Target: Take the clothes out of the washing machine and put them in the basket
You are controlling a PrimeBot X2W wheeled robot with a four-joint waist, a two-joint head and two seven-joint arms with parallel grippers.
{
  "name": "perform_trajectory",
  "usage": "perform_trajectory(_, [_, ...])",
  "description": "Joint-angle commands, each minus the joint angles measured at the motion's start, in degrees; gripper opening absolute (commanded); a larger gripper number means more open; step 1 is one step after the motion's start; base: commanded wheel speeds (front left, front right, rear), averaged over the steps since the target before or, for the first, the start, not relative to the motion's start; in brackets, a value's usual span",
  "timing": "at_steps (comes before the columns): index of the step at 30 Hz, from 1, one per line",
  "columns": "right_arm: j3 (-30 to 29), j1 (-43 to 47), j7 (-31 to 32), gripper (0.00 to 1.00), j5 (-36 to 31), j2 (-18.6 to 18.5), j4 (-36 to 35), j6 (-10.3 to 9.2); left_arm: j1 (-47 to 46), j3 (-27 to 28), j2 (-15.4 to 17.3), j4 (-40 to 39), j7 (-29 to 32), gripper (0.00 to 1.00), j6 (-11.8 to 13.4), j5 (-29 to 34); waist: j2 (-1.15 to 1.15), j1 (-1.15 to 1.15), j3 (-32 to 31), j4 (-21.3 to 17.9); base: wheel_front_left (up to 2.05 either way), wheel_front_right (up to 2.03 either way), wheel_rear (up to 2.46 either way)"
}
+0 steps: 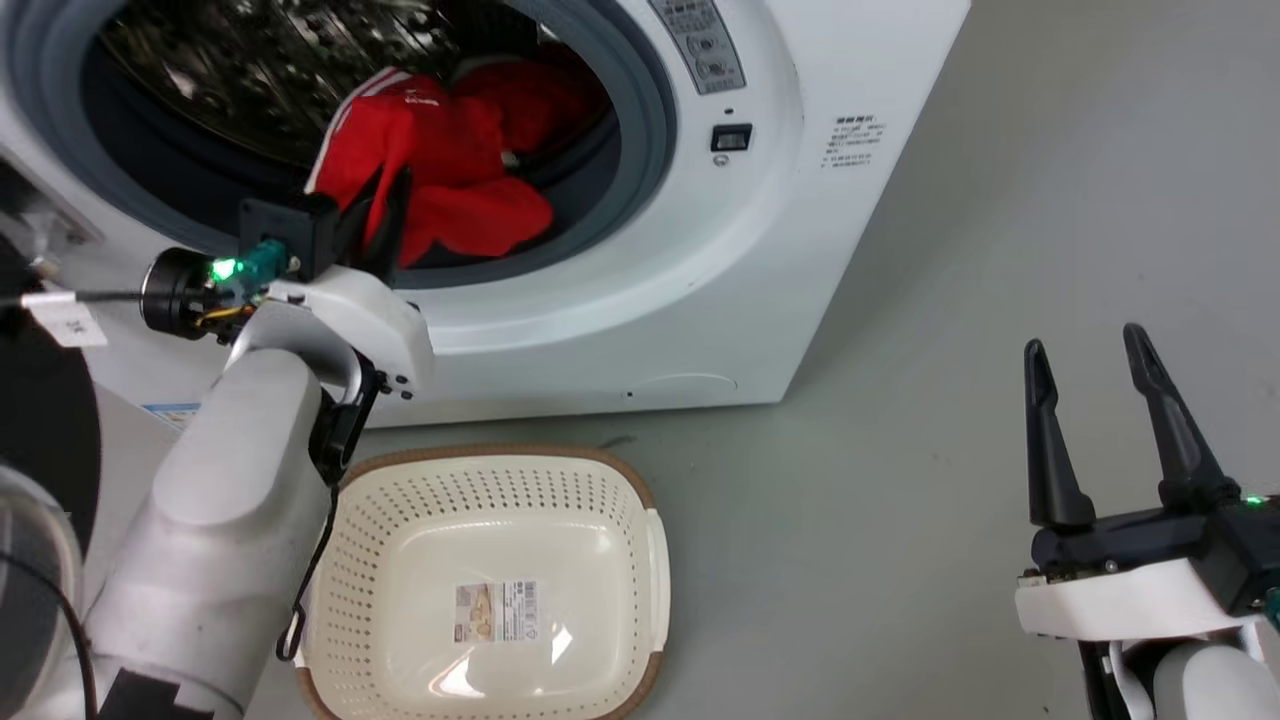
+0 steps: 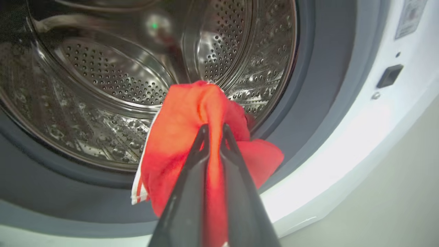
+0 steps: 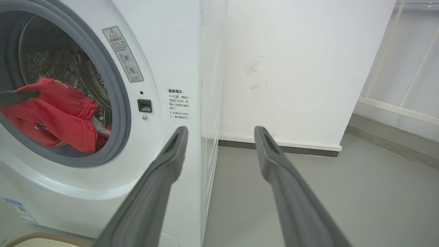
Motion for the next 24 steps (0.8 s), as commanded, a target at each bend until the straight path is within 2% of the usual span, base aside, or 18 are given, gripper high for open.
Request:
perform_trajectory(1, [0.05, 1.22, -0.12, 1.0, -0.47, 0.08, 0.21, -0.04, 2.46, 0.61, 0.78, -3.7, -0.38, 0.0, 0.9, 0.07, 0.0, 0.02, -2.74, 1.42, 0.0, 0.0, 0.0])
perform_trajectory(9, [0.11, 3.53, -0.12, 1.0, -0.6, 0.08, 0.82, -0.04, 10.42, 1.34, 4.06, -19.32, 0.47, 0.0, 4.43, 0.13, 0.0, 0.02, -6.76, 2.35, 0.0, 0.0, 0.0])
perform_trajectory(20, [0.49, 5.68, -0.12, 1.0, -0.24, 0.08, 1.25, -0.04, 18.46, 3.05, 9.59, -42.25, 5.96, 0.0, 10.13, 0.46, 0.0, 0.02, -10.41, 2.73, 0.0, 0.0, 0.0])
perform_trajectory(24, [0.56, 6.21, -0.12, 1.0, -0.16, 0.08, 1.35, -0.04, 20.31, 3.34, 10.81, -47.4, 7.33, 0.0, 11.48, 0.88, 0.0, 0.02, -11.13, 2.7, 0.0, 0.0, 0.0])
